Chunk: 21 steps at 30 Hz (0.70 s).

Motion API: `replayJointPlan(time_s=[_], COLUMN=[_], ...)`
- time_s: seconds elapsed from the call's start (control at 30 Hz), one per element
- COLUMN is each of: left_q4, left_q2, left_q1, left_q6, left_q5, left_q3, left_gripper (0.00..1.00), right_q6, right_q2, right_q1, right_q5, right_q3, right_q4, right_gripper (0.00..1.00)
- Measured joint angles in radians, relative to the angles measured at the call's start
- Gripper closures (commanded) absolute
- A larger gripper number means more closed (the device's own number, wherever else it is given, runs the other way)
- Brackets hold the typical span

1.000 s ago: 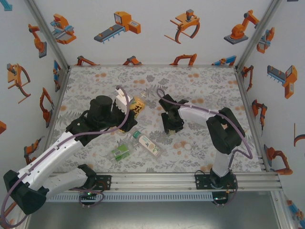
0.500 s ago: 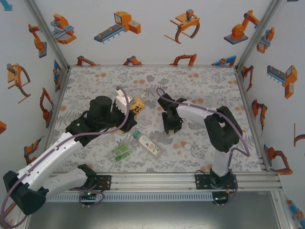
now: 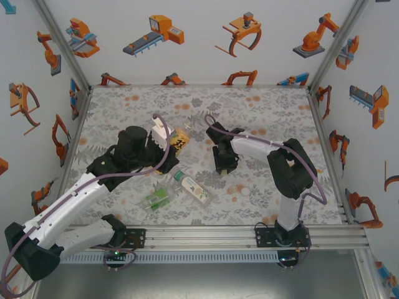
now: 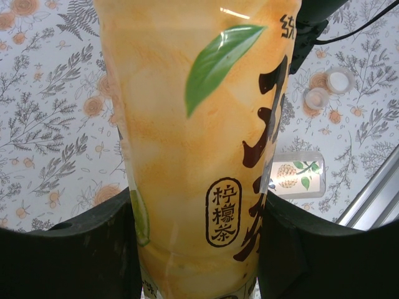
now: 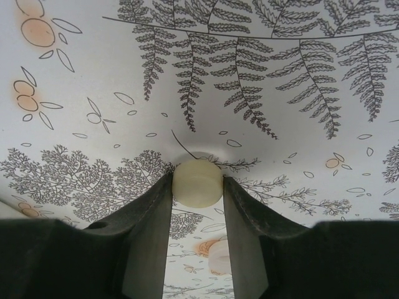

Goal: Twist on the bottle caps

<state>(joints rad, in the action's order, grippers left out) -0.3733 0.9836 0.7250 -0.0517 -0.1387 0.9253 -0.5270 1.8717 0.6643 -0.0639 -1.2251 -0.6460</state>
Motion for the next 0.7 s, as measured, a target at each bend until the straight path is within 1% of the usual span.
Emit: replayJointPlan(time_s=[0.13,0.27,0.5,0.7], left_q4=[0.0,0.003,0.007,0.012], left_q2=[0.0,0.0,0.0,0.0], left_q1=[0.0,0.0,0.0,0.0], left_q6=[0.0,0.0,0.0,0.0], left_q5=[0.0,-0.001,-0.005,-0.012], left_q3=[0.0,-0.002,-0.005,-0.011], left_gripper=[0.96,0.96,0.96,0.97], right_q6=[0.0,0.0,0.003,0.004], right_q2=[0.0,-0.002,-0.01,-0.02], right_q1=[0.0,0.0,0.0,0.0], right_q5=[-0.005,-0.008,-0.012,-0.03], right_q3=[0.0,0.0,0.011,0.02], right_q4=[-0.001,0.003,0.023,0.033], right_gripper=[0.58,0.61,0.63,0.74])
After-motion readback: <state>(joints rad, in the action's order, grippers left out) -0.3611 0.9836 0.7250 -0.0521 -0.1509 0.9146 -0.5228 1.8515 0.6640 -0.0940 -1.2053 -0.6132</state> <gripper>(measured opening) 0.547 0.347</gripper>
